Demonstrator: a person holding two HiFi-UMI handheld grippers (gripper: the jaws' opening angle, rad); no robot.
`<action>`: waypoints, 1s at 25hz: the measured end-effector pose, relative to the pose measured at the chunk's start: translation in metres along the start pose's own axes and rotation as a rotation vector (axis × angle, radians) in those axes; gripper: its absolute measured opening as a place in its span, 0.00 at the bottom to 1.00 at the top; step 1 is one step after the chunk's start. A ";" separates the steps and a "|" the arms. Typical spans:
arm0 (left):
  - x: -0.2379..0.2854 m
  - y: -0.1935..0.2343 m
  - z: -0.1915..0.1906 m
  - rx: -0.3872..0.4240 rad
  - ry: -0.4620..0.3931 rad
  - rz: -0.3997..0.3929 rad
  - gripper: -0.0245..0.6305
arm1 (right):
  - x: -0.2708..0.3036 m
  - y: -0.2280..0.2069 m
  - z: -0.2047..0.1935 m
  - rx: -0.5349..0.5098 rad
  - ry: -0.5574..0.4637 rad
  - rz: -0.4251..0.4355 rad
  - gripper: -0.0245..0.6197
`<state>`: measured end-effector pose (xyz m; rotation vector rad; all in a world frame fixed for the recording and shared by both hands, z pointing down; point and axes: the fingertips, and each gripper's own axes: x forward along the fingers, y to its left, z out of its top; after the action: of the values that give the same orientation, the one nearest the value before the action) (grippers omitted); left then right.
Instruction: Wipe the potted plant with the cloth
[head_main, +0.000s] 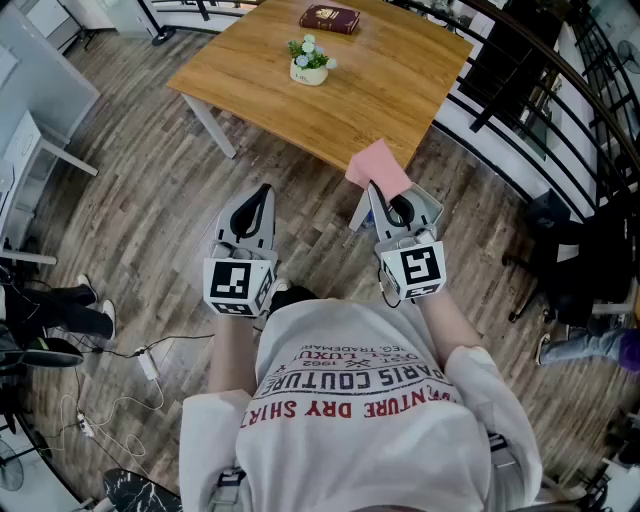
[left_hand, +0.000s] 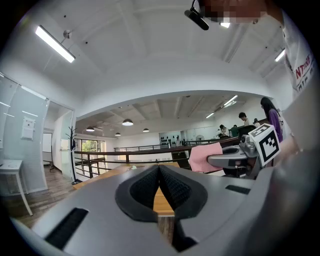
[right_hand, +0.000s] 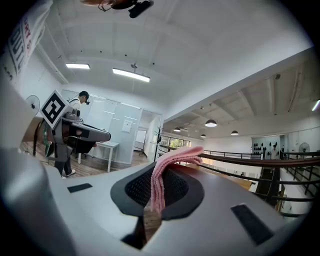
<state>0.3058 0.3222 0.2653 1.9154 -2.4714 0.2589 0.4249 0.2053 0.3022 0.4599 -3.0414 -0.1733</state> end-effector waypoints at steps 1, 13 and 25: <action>0.000 -0.001 0.001 -0.005 -0.009 -0.001 0.06 | 0.000 0.000 0.000 0.003 -0.001 0.000 0.09; 0.015 -0.004 -0.003 -0.025 -0.008 -0.018 0.06 | 0.004 -0.014 -0.007 0.048 0.001 -0.009 0.10; 0.059 0.050 -0.027 -0.057 0.037 -0.034 0.06 | 0.072 -0.027 -0.037 0.105 0.088 -0.043 0.10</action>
<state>0.2399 0.2813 0.2919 1.9100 -2.3939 0.2186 0.3672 0.1541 0.3384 0.5250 -2.9657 0.0046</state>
